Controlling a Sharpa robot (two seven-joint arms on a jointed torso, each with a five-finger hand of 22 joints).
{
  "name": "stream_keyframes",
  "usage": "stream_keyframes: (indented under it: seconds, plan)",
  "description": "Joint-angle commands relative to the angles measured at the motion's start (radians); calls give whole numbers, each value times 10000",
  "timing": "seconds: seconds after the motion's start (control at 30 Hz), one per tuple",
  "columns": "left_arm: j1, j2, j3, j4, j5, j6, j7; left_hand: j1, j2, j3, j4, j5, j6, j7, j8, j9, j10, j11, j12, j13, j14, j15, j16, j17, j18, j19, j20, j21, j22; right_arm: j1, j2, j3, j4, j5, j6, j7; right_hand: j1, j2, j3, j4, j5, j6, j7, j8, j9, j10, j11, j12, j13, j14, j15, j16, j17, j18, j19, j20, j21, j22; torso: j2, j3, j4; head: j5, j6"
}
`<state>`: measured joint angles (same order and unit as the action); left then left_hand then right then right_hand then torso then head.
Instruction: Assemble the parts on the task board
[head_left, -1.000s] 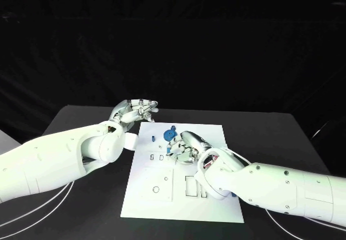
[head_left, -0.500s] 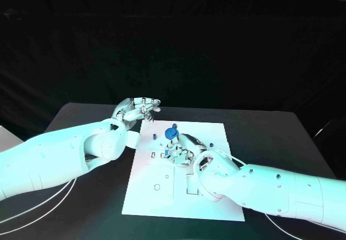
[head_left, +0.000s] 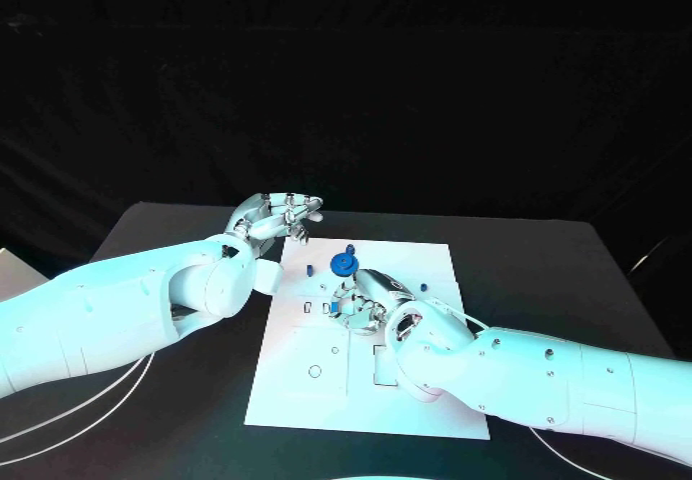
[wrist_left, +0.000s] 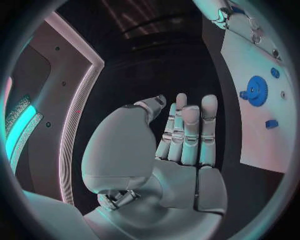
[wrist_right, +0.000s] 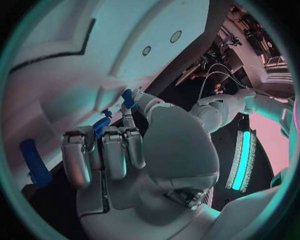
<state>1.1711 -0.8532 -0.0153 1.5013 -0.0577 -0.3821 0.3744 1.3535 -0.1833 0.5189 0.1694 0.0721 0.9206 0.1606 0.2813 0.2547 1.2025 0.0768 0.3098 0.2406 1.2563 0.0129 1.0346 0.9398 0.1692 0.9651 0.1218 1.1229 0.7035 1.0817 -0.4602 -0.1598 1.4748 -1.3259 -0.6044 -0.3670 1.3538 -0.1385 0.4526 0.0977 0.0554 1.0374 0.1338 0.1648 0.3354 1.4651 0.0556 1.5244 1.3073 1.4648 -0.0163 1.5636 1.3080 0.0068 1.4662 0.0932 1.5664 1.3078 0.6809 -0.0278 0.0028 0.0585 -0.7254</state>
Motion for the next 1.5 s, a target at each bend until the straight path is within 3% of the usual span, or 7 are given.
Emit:
stream_keyframes:
  seconds: [0.03, 0.57, 1.23, 1.27, 1.5]
  plan:
    - [9, 10, 6, 33, -62, 109, 9, -101, -25, -9, -73, -46, 2, -72, 28, 16, -35, -4, 59, 9, 70, -2, 35, 8, -66, 102, 1, 35, 8, -14, 33, -5, -39, -274, 238, -73, -85, 13, 41, -16, 33, 3, -62, 64, 9, 796, -92, 55, 2326, 1021, -50, 5, 2464, -68, 1046, -59, 44, 2630, -5, -3, -1, 12, -13]
    - [11, 5, 6, 32, -87, 104, -40, -113, -36, -12, -79, -48, -12, -63, 14, 14, -110, 4, 134, 80, 20, 5, 42, 8, -107, 225, 0, 198, 247, -22, 111, -28, -291, -541, 255, -68, -203, -83, 33, -20, 34, -85, -36, 29, -6, 761, -75, 2, 2288, 1015, -41, -5, 2440, -68, 1046, -59, 44, 2630, -7, 0, -17, 71, -11]
    - [11, 22, 6, 13, -105, 100, -85, -112, -38, -10, -95, -48, -48, -51, -15, 7, -155, 8, 288, 201, -35, 14, 79, 43, -125, 244, 7, 326, 391, -21, 115, -43, -291, -610, 432, 74, -520, -390, -109, 6, 28, -281, 42, -44, -44, 694, -4, -97, 2222, 1003, 19, -27, 2391, -68, 1046, -14, 44, 2630, -18, -1, -15, 71, -58]
    - [11, 22, 6, 11, -105, 100, -87, -119, -40, -12, -101, -50, -48, -52, -22, 8, -222, 5, 377, 279, 299, 16, 661, 649, -129, 229, 8, 394, 456, -21, 115, -44, -291, -613, 427, 78, -520, -390, -109, 6, 28, -281, 42, -44, -44, 694, -4, -97, 2222, 1003, 19, -27, 2391, -68, 1046, -14, 44, 2630, -20, -1, -17, 70, -58]
    - [11, 25, 6, 6, -138, 106, -116, -129, -31, -2, -113, -47, -65, -49, -47, 6, -320, 4, 616, 467, 505, 9, 1126, 1043, -205, 482, 13, 747, 974, -21, 122, -46, -295, -649, 326, 41, -677, -531, -219, 75, 30, -441, 93, -119, -81, 659, 41, -148, 2188, 999, 55, -36, 2371, -68, 1046, 18, 44, 2630, -14, -5, -13, 75, -52]
